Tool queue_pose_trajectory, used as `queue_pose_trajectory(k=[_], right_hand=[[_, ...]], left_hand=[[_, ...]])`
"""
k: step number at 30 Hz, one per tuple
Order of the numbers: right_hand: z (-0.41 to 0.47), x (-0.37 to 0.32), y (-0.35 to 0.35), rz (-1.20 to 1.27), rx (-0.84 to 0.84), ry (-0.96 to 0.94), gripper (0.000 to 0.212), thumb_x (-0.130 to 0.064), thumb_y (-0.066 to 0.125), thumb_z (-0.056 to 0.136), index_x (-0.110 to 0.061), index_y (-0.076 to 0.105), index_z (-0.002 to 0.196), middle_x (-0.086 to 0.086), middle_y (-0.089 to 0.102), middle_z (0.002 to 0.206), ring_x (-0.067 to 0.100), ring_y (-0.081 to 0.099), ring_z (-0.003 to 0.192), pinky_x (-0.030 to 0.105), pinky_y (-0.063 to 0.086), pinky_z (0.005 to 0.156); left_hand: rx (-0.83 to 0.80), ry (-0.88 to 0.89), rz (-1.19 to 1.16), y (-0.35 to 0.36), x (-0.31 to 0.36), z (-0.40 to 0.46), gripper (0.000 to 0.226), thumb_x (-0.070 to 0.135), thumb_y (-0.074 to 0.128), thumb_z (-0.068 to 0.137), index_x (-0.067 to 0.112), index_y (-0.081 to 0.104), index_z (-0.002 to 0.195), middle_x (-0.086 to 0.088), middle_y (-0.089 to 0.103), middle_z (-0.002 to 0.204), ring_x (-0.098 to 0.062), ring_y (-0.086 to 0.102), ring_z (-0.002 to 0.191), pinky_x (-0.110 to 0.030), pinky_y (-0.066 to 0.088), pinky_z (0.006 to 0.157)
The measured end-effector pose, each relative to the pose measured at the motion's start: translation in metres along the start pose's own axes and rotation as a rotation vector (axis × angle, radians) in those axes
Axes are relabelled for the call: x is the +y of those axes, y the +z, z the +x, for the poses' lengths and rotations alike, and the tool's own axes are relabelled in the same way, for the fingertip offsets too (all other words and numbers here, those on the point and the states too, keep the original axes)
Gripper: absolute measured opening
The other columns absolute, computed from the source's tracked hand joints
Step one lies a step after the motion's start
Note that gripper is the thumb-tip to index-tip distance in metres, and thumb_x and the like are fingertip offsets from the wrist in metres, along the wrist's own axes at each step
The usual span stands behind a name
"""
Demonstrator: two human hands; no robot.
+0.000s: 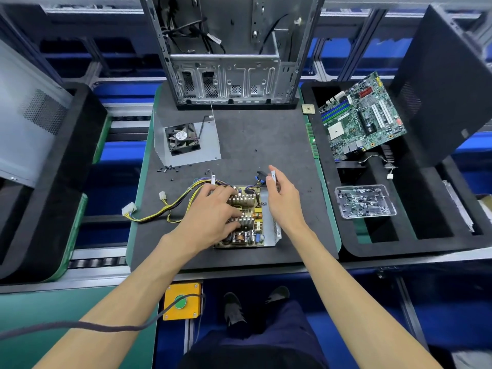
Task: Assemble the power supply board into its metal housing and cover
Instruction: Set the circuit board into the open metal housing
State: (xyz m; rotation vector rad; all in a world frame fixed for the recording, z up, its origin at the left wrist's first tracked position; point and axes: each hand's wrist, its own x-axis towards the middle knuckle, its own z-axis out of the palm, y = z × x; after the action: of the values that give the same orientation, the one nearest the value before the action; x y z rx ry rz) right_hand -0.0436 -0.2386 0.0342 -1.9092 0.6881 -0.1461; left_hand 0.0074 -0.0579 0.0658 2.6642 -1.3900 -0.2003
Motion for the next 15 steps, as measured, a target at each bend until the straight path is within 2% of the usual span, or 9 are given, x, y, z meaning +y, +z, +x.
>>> queue_pose_trajectory(k=[2,8,12,15], right_hand=[[0.0003,-0.0007,0.0001,0.000,0.001,0.003,0.046,-0.031,0.040,0.111,-0.019,0.044,0.155,0.005,0.057,0.146,0.023,0.055,0.130,0.044,0.042,0.113],[-0.0001,-0.0019,-0.0003,0.008,0.003,0.001,0.045,-0.032,0.040,0.111,-0.019,0.045,0.154,0.003,0.058,0.146,0.019,0.056,0.127,0.038,0.044,0.110],[0.0008,-0.0008,-0.0018,0.002,-0.007,-0.009,0.044,-0.031,0.040,0.111,-0.020,0.047,0.153,0.001,0.062,0.138,0.011,0.059,0.104,0.031,0.046,0.096],[0.0015,0.0009,-0.0016,-0.004,-0.006,-0.011,0.043,-0.031,0.040,0.111,-0.021,0.047,0.152,0.001,0.062,0.136,0.011,0.060,0.108,0.027,0.043,0.092]], left_hand=[[-0.001,-0.005,-0.005,0.0019,-0.0002,0.0000,0.016,0.030,0.081,0.081,0.022,0.082,0.094,-0.013,0.063,0.127,-0.032,0.059,0.115,-0.042,0.025,0.103],[-0.001,-0.011,-0.025,0.0038,-0.0036,0.0046,0.022,0.039,0.072,0.088,0.027,0.081,0.105,-0.007,0.056,0.137,-0.026,0.049,0.124,-0.039,0.019,0.109],[-0.006,-0.014,0.006,0.0043,-0.0048,0.0051,0.022,0.040,0.071,0.089,0.028,0.080,0.105,-0.005,0.056,0.138,-0.026,0.048,0.126,-0.037,0.009,0.111],[-0.007,-0.017,0.032,0.0044,-0.0069,0.0044,0.022,0.041,0.071,0.088,0.029,0.080,0.105,-0.005,0.057,0.139,-0.025,0.050,0.128,-0.038,0.006,0.114]])
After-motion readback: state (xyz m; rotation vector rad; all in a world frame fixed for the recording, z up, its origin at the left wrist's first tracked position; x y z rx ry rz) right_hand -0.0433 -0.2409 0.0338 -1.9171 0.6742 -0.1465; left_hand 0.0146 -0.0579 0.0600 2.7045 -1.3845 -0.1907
